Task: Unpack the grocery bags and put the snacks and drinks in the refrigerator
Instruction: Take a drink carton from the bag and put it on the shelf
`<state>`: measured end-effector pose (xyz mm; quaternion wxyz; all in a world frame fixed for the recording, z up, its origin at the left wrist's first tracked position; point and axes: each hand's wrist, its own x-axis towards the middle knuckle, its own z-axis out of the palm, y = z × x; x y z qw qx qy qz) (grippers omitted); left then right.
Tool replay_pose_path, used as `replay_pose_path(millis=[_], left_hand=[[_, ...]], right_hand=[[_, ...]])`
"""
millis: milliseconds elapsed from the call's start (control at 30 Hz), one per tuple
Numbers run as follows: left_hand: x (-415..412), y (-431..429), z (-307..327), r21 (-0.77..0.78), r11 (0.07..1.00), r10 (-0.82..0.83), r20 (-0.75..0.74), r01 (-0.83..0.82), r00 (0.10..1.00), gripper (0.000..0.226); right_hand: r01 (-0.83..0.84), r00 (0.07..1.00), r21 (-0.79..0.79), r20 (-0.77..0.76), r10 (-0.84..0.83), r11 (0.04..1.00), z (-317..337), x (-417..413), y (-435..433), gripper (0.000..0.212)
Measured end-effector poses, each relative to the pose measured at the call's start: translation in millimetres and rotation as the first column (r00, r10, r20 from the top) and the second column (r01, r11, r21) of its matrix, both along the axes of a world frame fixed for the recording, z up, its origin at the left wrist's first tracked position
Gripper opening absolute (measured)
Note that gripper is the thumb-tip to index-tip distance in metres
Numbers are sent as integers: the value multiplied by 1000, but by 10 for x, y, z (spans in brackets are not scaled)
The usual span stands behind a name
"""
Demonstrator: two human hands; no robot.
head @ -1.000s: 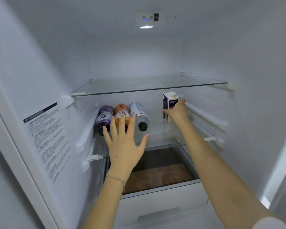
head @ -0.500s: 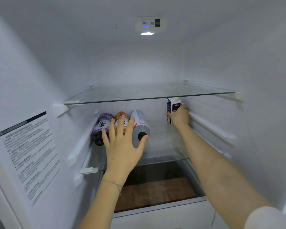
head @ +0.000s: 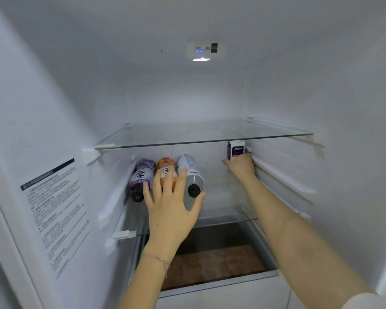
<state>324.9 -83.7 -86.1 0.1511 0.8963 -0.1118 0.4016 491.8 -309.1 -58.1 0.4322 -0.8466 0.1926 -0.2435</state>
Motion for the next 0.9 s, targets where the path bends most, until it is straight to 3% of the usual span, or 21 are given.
replay_pose_path(millis=[233, 433, 667, 900], left_hand=[[-230, 7, 1, 35, 998, -53, -33, 54, 998, 71], [-401, 32, 44, 91, 986, -137, -63, 142, 989, 71], [-678, -9, 56, 76, 951, -295, -64, 299, 953, 69], [-1291, -419, 117, 103, 853, -505, -80, 512, 859, 78]], right_hand=[[-85, 983, -308, -179, 30, 948, 22, -667, -2, 80], [-111, 992, -566, -106, 62, 817, 52, -1805, 263, 81], [-26, 999, -657, -52, -10, 754, 164, -3059, 372, 77], [39, 999, -677, 42, -15, 735, 296, -4234, 468, 79]])
